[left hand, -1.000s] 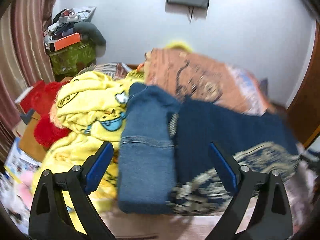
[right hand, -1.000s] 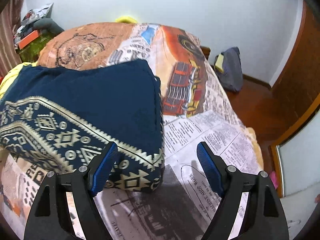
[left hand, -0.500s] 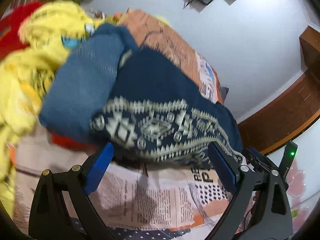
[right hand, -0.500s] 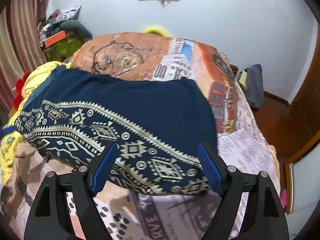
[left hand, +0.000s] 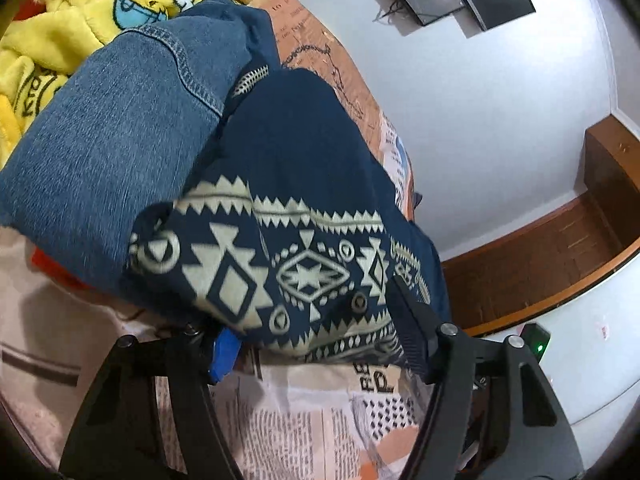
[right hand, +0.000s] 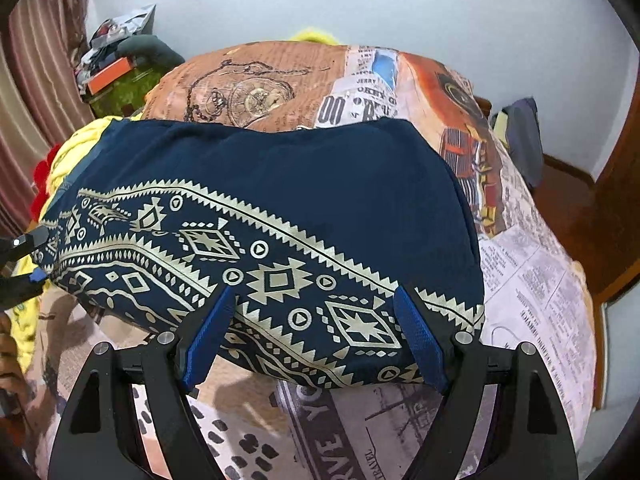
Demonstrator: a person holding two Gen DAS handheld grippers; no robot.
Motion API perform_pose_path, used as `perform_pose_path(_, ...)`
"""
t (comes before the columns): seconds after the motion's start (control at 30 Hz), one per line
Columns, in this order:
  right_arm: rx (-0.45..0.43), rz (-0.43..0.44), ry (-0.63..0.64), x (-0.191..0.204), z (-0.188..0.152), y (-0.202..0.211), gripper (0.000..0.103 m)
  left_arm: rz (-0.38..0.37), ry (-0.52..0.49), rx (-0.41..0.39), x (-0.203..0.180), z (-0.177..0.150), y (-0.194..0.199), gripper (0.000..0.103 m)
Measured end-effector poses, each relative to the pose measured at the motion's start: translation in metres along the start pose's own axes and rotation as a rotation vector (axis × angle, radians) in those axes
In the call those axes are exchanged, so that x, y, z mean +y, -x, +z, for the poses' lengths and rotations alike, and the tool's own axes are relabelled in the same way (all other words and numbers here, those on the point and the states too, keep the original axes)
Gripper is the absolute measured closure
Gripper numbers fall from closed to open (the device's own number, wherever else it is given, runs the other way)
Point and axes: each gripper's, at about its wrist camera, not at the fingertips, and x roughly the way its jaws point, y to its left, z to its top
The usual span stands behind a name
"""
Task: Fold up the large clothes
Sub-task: 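Grasp the folded navy hoodie edge with the left tool and lift it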
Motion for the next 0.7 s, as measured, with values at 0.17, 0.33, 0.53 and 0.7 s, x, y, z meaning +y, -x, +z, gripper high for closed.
perform_pose_path(0.17,0.007,0.012,-0.037,-0.006,-0.001,-0.002,0.024,-0.008,-0.047,-0.042,-0.021,0.013,0.001,0.037)
perform_pose_path(0.33,0.012,0.023,-0.057,-0.009,-0.002,-0.003,0.024,0.020,-0.082,-0.064,-0.024,0.008,-0.011,0.037)
perform_pose_path(0.53,0.013,0.032,-0.058,-0.008,-0.003,-0.004,0.024,0.038,-0.071,-0.072,-0.006,0.002,-0.019,0.037)
perform_pose_path(0.7,0.019,0.035,-0.065,-0.007,-0.002,-0.005,0.024,0.047,-0.029,-0.092,-0.006,0.021,-0.034,0.037)
